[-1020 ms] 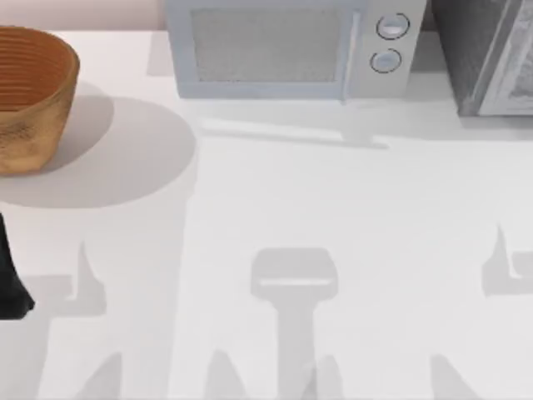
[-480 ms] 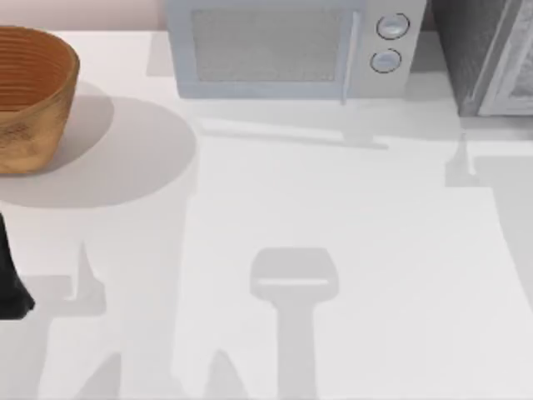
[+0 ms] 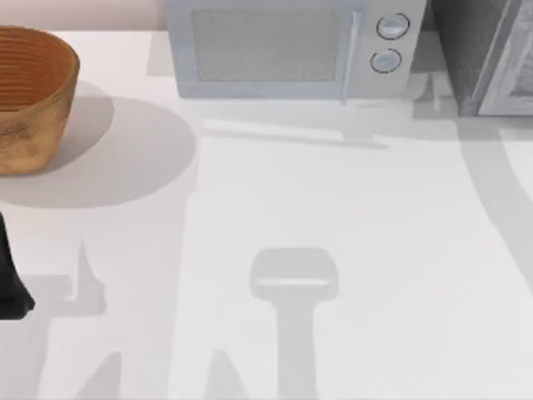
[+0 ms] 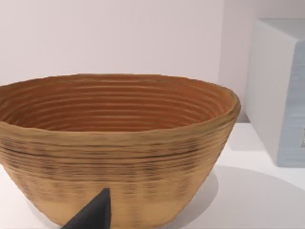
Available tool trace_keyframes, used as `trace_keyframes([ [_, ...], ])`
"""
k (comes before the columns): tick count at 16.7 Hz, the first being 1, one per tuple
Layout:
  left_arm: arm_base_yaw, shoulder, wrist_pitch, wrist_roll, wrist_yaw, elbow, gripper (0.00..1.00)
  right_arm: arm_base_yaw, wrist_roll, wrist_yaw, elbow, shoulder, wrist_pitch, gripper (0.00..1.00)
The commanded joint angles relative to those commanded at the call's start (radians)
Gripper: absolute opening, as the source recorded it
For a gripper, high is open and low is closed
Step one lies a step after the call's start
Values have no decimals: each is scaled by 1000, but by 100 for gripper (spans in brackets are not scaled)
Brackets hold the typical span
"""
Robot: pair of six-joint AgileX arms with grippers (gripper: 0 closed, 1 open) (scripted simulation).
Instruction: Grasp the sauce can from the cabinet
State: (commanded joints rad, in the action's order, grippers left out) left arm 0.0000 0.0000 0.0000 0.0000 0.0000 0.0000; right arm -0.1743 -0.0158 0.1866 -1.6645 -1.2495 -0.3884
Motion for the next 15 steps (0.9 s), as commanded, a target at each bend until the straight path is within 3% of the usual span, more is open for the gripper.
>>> trace_keyframes([
  [9, 0, 0, 0, 0, 0, 0, 100, -10, 0, 13, -74, -76, -26, 100],
  [15, 0, 0, 0, 0, 0, 0, 100, -137, 2, 148, -92, -122, 9, 100],
])
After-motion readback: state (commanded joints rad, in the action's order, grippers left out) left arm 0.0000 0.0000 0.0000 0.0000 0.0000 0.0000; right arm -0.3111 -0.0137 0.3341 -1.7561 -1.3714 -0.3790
